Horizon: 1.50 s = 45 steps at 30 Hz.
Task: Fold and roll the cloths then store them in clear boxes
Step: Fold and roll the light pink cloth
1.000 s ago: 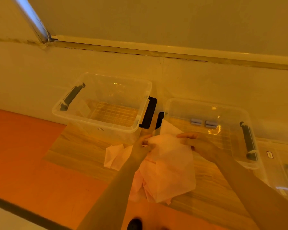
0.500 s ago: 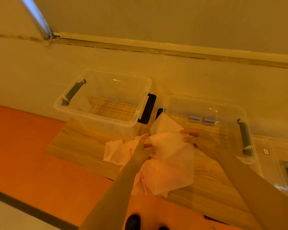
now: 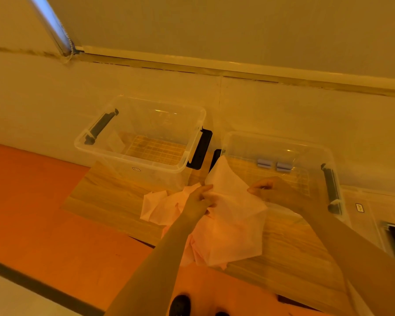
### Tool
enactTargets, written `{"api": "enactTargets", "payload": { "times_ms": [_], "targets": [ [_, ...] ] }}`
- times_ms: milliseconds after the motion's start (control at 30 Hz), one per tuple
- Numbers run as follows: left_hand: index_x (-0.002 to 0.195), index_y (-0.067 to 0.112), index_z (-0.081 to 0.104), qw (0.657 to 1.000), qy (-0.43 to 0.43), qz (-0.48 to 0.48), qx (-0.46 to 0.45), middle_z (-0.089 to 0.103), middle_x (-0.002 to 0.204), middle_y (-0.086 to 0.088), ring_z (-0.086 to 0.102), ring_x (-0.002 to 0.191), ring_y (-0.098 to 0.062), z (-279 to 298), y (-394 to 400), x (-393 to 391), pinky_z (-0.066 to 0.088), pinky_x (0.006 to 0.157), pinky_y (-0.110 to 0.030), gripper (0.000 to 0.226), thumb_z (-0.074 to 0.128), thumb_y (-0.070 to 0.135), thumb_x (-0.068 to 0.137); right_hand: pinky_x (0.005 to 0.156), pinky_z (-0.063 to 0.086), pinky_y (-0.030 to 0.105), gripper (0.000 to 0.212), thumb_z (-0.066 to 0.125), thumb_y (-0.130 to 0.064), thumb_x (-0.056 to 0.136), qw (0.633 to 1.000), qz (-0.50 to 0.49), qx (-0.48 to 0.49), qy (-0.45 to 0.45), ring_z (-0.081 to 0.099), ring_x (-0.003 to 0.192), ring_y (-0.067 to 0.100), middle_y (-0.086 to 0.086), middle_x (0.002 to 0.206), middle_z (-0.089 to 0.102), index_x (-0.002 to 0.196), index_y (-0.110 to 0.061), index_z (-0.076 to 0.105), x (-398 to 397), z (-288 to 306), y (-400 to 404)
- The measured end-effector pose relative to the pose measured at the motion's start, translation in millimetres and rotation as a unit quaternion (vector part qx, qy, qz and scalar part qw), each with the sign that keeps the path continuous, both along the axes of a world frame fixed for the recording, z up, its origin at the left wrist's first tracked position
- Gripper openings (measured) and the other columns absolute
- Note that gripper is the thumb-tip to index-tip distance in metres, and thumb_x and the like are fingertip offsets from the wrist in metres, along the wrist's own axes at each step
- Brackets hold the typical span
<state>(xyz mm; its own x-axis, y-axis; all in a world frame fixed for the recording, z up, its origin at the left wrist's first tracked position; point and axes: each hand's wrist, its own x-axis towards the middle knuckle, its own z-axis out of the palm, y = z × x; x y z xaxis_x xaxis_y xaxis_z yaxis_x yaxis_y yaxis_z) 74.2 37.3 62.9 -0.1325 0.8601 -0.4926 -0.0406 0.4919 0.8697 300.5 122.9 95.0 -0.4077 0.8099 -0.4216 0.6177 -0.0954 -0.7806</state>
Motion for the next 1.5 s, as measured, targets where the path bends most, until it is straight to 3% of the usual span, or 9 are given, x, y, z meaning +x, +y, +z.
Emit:
{"api": "enactTargets", "payload": {
  "times_ms": [233, 500, 633, 767, 933, 1100, 1267, 1400, 1500],
  "targets": [
    [0.115, 0.018, 0.061, 0.999, 0.038, 0.038, -0.008, 0.060, 0.120, -0.012, 0.063, 0.089, -0.017, -3, -7, -1, 0.053, 0.073, -0.023, 0.026, 0.058, 0.011, 0.091, 0.090, 0.050, 0.035, 0.021, 0.064, -0.028, 0.086, 0.994, -0.079, -0.064, 0.044, 0.060, 0.101, 0.019, 0.001, 0.110, 0.064, 0.102, -0.017, 0.072, -33, -8, 7],
    [0.116, 0.013, 0.062, 0.999, 0.035, 0.038, 0.006, 0.062, 0.095, 0.002, 0.062, 0.083, -0.009, 8, -9, -8, 0.051, 0.070, -0.019, 0.025, 0.058, 0.013, 0.092, 0.096, 0.049, 0.043, 0.021, 0.069, -0.020, 0.083, 0.980, -0.121, -0.118, 0.109, 0.056, 0.108, 0.023, 0.000, 0.119, 0.057, 0.103, -0.024, 0.071, -54, -19, 12],
    [0.096, 0.019, 0.072, 0.995, 0.080, 0.061, 0.027, 0.067, 0.086, 0.002, 0.060, 0.075, -0.008, 9, -6, -10, 0.046, 0.069, -0.021, 0.014, 0.061, 0.026, 0.090, 0.095, 0.048, 0.040, 0.019, 0.072, -0.017, 0.080, 0.978, -0.142, -0.091, 0.124, 0.054, 0.109, 0.020, -0.003, 0.121, 0.056, 0.098, -0.026, 0.071, -53, -13, 12],
    [0.070, 0.021, 0.071, 0.992, 0.087, 0.076, 0.041, 0.066, 0.071, 0.005, 0.060, 0.074, -0.012, 10, -3, -3, 0.048, 0.077, -0.027, 0.013, 0.070, 0.022, 0.083, 0.093, 0.050, 0.041, 0.031, 0.062, -0.002, 0.085, 0.975, -0.126, -0.128, 0.134, 0.052, 0.111, 0.023, -0.006, 0.121, 0.051, 0.098, -0.029, 0.070, -44, -5, 12],
    [0.091, 0.009, 0.073, 0.993, 0.069, 0.063, 0.072, 0.066, 0.087, 0.004, 0.062, 0.086, -0.013, 12, 3, 10, 0.048, 0.081, -0.026, 0.010, 0.070, 0.010, 0.081, 0.089, 0.051, 0.037, 0.022, 0.061, -0.011, 0.088, 0.978, -0.134, -0.091, 0.129, 0.056, 0.103, 0.022, 0.000, 0.113, 0.061, 0.090, -0.030, 0.071, -31, 0, 8],
    [0.102, 0.030, 0.065, 0.997, 0.053, 0.024, 0.056, 0.057, 0.122, -0.010, 0.056, 0.109, -0.032, 11, 5, 16, 0.049, 0.094, -0.042, 0.033, 0.065, 0.003, 0.083, 0.076, 0.051, 0.024, 0.020, 0.061, -0.007, 0.087, 0.979, -0.141, -0.030, 0.144, 0.059, 0.100, 0.017, 0.004, 0.115, 0.064, 0.101, -0.020, 0.069, -17, -6, 3],
    [0.124, 0.021, 0.058, 0.998, 0.055, 0.021, 0.020, 0.044, 0.112, 0.007, 0.047, 0.105, -0.020, 17, 6, 21, 0.044, 0.079, -0.022, 0.041, 0.049, -0.001, 0.090, 0.075, 0.049, 0.022, 0.022, 0.061, -0.002, 0.087, 0.984, -0.123, 0.000, 0.126, 0.058, 0.098, 0.014, 0.002, 0.114, 0.063, 0.099, -0.019, 0.069, -15, -9, 2],
    [0.113, 0.015, 0.066, 0.994, 0.081, 0.045, 0.051, 0.059, 0.112, 0.000, 0.054, 0.108, -0.021, 14, 6, 20, 0.042, 0.090, -0.028, 0.022, 0.054, 0.017, 0.094, 0.062, 0.051, 0.014, 0.016, 0.064, -0.007, 0.085, 0.977, -0.144, 0.019, 0.156, 0.062, 0.086, 0.009, 0.008, 0.104, 0.067, 0.099, -0.009, 0.070, -16, -9, -3],
    [0.107, 0.014, 0.068, 0.993, 0.076, 0.054, 0.072, 0.064, 0.114, -0.009, 0.058, 0.107, -0.025, 13, 7, 17, 0.047, 0.095, -0.037, 0.019, 0.058, 0.010, 0.091, 0.059, 0.050, 0.013, 0.018, 0.067, -0.005, 0.083, 0.972, -0.167, 0.011, 0.165, 0.061, 0.087, 0.010, 0.005, 0.104, 0.067, 0.096, -0.016, 0.070, -17, -8, -3]
  ]
}}
